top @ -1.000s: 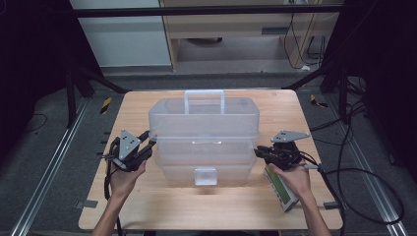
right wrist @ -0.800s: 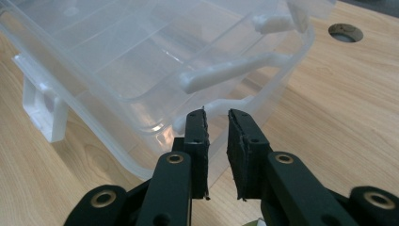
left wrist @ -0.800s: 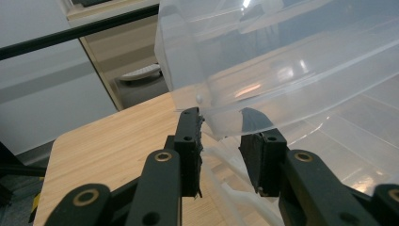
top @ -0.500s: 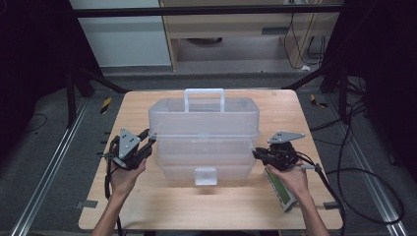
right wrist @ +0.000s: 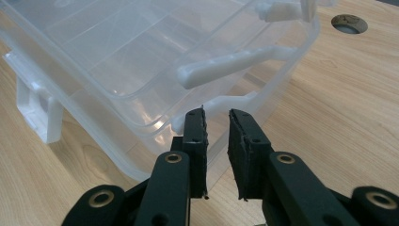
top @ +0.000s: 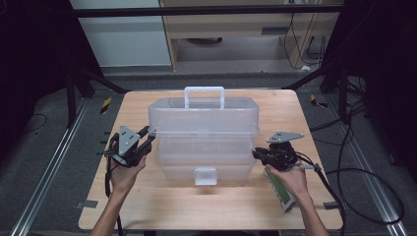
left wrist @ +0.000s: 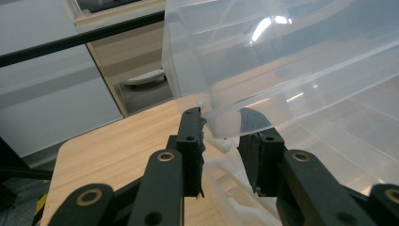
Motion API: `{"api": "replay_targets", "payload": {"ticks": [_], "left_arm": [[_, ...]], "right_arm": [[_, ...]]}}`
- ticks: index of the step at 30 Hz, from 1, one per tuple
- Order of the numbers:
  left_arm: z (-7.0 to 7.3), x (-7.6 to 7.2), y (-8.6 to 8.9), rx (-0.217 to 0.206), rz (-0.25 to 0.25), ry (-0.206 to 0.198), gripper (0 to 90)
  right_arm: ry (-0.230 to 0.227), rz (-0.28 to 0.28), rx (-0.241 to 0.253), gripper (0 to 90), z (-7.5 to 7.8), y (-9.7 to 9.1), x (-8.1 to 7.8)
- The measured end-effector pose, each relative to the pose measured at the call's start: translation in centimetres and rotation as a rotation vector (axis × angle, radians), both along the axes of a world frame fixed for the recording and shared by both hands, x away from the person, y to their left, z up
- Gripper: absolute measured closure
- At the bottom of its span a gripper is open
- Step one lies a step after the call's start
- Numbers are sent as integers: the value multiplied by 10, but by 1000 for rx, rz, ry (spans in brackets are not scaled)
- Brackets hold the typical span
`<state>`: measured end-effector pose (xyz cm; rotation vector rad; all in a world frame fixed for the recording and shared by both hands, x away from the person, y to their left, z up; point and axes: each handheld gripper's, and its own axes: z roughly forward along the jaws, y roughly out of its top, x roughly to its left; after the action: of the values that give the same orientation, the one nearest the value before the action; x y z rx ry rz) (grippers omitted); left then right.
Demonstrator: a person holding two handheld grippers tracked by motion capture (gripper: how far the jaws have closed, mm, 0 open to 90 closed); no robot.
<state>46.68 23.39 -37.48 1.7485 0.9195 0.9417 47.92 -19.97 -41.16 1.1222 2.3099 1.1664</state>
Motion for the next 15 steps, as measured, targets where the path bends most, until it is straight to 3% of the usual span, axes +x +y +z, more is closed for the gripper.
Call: {"api": "replay_targets", "payload": {"ticks": [8,15], "left_arm": [[2,2,0,-1,4,-7,697],[3,2,-1,-3,7,-10,703]], "right_arm": [[7,-20,3,748,0,1,1],[34,-83,-1,729,1,5,0]]}}
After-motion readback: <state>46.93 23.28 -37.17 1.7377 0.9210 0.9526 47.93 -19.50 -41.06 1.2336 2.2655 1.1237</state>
